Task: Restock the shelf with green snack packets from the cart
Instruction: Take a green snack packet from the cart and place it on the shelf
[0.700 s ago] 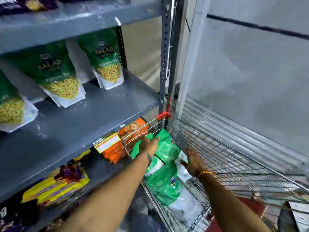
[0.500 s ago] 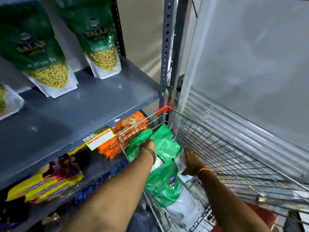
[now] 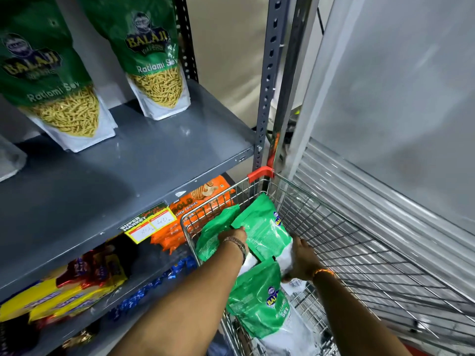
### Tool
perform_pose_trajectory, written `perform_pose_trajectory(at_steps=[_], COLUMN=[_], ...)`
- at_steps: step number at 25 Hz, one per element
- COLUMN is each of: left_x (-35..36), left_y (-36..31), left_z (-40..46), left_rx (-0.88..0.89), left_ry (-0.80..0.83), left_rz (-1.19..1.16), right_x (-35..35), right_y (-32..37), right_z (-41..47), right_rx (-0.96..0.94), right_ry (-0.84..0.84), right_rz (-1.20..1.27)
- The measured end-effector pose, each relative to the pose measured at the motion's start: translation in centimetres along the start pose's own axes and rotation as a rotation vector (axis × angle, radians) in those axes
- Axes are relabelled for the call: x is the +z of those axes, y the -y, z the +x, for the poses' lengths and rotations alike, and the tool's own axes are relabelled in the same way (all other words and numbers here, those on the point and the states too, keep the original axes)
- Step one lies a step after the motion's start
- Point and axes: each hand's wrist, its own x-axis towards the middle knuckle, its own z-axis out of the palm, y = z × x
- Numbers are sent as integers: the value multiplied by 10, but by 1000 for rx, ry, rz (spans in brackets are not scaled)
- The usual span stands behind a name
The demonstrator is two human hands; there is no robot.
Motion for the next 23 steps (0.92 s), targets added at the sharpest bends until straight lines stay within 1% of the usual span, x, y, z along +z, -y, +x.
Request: perform_pose_trajectory(at_steps=[1, 2, 4, 6, 10, 13, 15, 17, 20, 23], left_x=[1, 1, -6, -21, -56, -86, -104, -121, -141, -147], left_y=[-3, -5, -18, -33, -80, -133, -166, -198, -235, -265], left_z=[-11, -22, -43, -68, -132, -181, -200, -216, -234, -233], left_rx=[-21, -4, 71, 143, 358, 600, 775, 883, 911, 903], left_ry=[36, 53, 45, 90, 252, 363, 391, 389, 357, 300], left_rz=[-15, 21, 47, 32, -95, -98, -65, -73, -132, -161], right_x=[-1, -2, -5, -12, -45, -89, -116, -138, -162, -174], right_y=[1, 3, 10, 23, 65, 123, 165, 205, 256, 290], right_z=[-6, -13, -29, -43, -57, -62, -61, -60, -60, -49], right_rx=[11, 20, 14, -19, -145, -250, -308, -358, -412, -425], right_ry=[-39, -90, -211, -352, -566, -686, -735, -777, -776, -682], right_rz=[51, 101, 191, 263, 321, 394, 464, 502, 524, 563])
